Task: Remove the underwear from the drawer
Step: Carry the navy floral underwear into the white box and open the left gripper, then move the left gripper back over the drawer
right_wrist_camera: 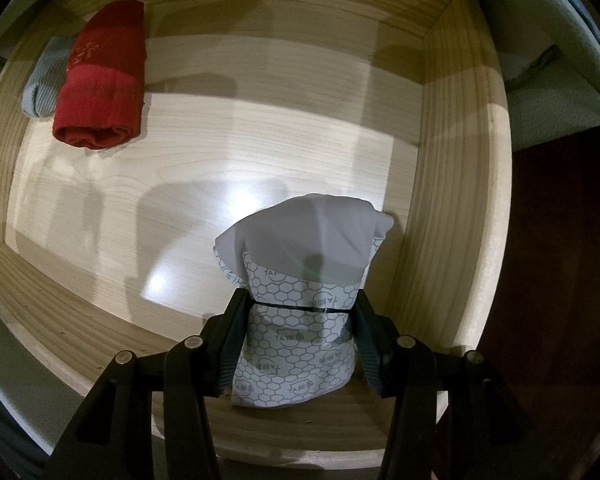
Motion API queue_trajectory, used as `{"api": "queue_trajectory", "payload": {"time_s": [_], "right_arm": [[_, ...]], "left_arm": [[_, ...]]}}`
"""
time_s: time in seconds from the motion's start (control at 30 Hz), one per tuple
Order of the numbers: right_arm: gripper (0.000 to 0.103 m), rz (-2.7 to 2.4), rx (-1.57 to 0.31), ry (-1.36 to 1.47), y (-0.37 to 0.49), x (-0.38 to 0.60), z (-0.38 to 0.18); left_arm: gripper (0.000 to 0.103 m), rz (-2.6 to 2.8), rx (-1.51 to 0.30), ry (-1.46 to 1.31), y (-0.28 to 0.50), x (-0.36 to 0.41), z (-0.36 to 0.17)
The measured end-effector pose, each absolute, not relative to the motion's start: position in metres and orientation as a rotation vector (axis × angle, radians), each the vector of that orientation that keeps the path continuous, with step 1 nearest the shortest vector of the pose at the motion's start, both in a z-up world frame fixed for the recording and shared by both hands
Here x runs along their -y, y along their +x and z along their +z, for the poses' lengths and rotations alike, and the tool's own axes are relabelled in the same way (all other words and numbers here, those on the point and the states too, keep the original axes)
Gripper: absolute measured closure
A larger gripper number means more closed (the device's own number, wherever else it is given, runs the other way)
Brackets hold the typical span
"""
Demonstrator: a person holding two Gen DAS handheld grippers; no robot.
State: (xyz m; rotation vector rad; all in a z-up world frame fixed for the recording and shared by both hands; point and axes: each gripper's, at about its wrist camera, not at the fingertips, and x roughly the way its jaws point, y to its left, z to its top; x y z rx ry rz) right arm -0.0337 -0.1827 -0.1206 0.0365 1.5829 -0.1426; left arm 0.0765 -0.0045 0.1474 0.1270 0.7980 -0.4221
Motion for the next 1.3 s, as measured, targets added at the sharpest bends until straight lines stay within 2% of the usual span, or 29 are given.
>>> {"api": "queue_trajectory", "payload": {"time_s": [0.23, 0.47, 0.8, 0.93, 1.1, 1.3], "right_arm": [[0.055, -0.141, -1.58, 0.039, -0.031, 0.186, -0.121], [0.055, -0.143, -1.58, 0.041, -0.034, 0.187, -0.12], [0.056, -0.143, -1.578, 0.043, -0.034, 0.191, -0.119], [0.056, -0.143, -1.577, 0.044, -0.034, 0.19, -0.119], [0.056, -0.143, -1.578, 0.043, -0.035, 0.191, -0.119], [0.056, -0.145, -1.578, 0.043, -0.034, 0.192, -0.119]], "left_arm": [[0.071, -0.42, -0.787, 0.145, 0.108, 0.026, 0.147], [0.071, -0.408, -0.884, 0.171, 0.139, 0.043, 0.117], [0.067, -0.389, -0.926, 0.219, 0.147, 0.056, 0.096], [0.062, -0.39, -0.951, 0.226, 0.146, 0.059, 0.096], [0.047, -0.426, -0.979, 0.233, 0.138, 0.061, 0.1], [0.042, -0.428, -0.965, 0.208, 0.132, 0.055, 0.111]]}}
